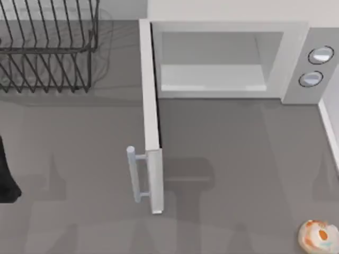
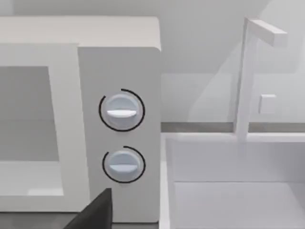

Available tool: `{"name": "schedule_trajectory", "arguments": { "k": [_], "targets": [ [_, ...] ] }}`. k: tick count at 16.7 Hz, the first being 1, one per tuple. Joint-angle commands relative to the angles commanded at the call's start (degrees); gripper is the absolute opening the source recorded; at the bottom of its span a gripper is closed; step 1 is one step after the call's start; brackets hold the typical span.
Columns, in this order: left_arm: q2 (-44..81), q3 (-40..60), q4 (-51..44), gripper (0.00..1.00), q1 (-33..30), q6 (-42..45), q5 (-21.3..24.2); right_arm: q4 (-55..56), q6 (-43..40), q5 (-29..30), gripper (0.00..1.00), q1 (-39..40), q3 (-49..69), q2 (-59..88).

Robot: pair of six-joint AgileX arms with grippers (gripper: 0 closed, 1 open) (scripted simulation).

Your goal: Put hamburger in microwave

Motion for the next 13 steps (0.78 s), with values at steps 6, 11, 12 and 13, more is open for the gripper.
{"name": "schedule_trajectory", "arguments": {
  "k": [6, 11, 12, 13],
  "targets": [
    [0.0, 0.0, 0.0, 1.0, 0.0, 0.0, 0.0, -5.2, -4.9, -0.1, 1.0, 2.5, 4.7, 6.2],
    [0.0, 0.0, 0.0, 1.0, 0.0, 0.0, 0.0, -20.0, -18.1, 0.0, 1.0, 8.9, 16.4, 26.8],
    [0.0, 0.0, 0.0, 1.0, 0.0, 0.0, 0.0, -23.5, -21.1, 0.0, 1.0, 10.3, 18.9, 32.0],
    [0.0, 0.0, 0.0, 1.0, 0.0, 0.0, 0.0, -27.1, -24.2, 0.1, 1.0, 11.8, 21.5, 37.3]
  ]
}}
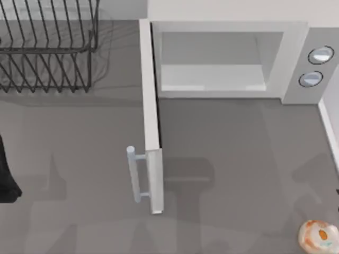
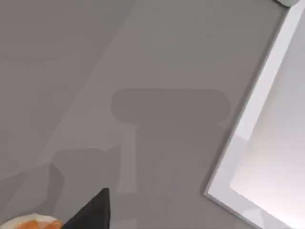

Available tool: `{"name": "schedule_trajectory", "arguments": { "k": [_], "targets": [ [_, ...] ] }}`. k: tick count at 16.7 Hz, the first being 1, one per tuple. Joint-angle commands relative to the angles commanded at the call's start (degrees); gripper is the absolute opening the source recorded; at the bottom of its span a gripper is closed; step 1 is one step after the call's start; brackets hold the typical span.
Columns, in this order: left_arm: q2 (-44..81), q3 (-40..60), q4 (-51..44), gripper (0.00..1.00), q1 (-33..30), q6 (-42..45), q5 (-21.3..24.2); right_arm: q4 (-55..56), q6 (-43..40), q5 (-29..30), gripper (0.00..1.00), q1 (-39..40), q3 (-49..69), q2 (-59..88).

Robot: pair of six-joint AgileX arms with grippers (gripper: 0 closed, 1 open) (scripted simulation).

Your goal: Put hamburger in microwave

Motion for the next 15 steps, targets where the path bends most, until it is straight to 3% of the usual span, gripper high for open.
{"name": "schedule_trajectory", "arguments": {
  "k": [8, 15],
  "targets": [
    [0.0, 0.0, 0.0, 1.0, 0.0, 0.0, 0.0, -23.6, -21.1, 0.0, 1.0, 10.3, 18.7, 34.8],
    [0.0, 0.0, 0.0, 1.0, 0.0, 0.0, 0.0, -28.8, -26.2, -0.1, 1.0, 12.9, 23.7, 42.1]
  ]
}}
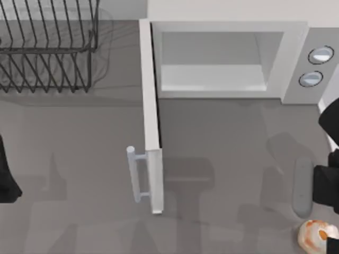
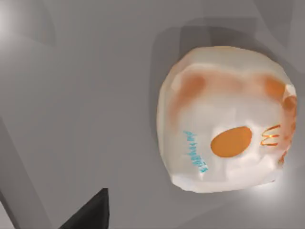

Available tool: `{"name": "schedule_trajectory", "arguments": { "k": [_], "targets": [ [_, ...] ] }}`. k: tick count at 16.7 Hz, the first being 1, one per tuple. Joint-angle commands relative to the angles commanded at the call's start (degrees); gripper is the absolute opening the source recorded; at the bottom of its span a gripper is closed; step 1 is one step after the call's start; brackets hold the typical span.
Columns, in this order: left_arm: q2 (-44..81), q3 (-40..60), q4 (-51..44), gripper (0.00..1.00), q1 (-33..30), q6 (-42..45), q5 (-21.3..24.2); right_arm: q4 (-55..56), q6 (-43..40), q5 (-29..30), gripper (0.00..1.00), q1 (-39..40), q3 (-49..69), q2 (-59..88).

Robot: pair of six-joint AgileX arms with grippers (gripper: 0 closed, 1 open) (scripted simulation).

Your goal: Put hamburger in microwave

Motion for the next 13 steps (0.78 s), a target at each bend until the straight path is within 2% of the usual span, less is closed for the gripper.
{"name": "schedule_trajectory", "arguments": {
  "k": [5, 13],
  "targets": [
    [0.0, 0.0, 0.0, 1.0, 0.0, 0.0, 0.0, 2.3, 0.0, 0.0, 1.0, -0.1, -1.4, 1.1],
    [0.0, 0.0, 0.0, 1.0, 0.0, 0.0, 0.0, 21.6, 0.3, 0.0, 1.0, 0.2, -10.6, 10.8]
  ]
}}
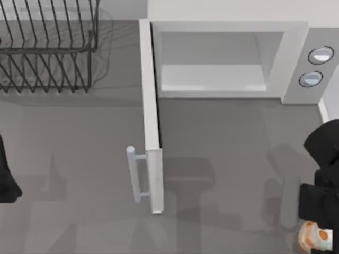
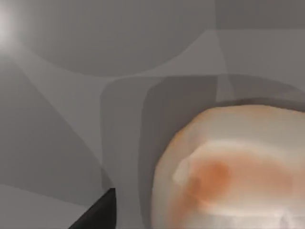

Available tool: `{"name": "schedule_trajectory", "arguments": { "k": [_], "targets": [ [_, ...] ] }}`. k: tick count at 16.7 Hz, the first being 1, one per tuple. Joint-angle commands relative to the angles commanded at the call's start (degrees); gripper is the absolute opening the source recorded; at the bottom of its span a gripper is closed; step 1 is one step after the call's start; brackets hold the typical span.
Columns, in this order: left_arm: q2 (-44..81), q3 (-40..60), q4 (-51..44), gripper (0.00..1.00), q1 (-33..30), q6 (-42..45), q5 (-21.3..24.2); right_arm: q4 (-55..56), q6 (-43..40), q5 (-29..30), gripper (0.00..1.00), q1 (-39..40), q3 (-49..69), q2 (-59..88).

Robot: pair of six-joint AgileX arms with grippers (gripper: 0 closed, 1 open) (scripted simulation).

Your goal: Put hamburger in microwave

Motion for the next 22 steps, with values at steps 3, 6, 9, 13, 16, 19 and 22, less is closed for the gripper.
{"name": "schedule_trajectory", "arguments": {
  "k": [3, 6, 9, 13, 16, 19, 22],
  "targets": [
    [0.0, 0.0, 0.0, 1.0, 0.0, 0.0, 0.0, 1.0, 0.0, 0.0, 1.0, 0.0, -0.6, 0.6],
    [0.0, 0.0, 0.0, 1.0, 0.0, 0.0, 0.0, 1.0, 0.0, 0.0, 0.92, 0.0, -0.6, 0.6],
    [0.0, 0.0, 0.0, 1.0, 0.0, 0.0, 0.0, 1.0, 0.0, 0.0, 0.7, 0.0, -0.6, 0.6],
    [0.0, 0.0, 0.0, 1.0, 0.0, 0.0, 0.0, 1.0, 0.0, 0.0, 0.4, 0.0, -0.6, 0.6],
    [0.0, 0.0, 0.0, 1.0, 0.0, 0.0, 0.0, 1.0, 0.0, 0.0, 0.17, 0.0, -0.6, 0.6],
    [0.0, 0.0, 0.0, 1.0, 0.0, 0.0, 0.0, 1.0, 0.0, 0.0, 0.0, 0.0, -0.6, 0.6],
    [0.0, 0.0, 0.0, 1.0, 0.0, 0.0, 0.0, 1.0, 0.0, 0.0, 0.0, 0.0, -0.6, 0.6]
  ]
}}
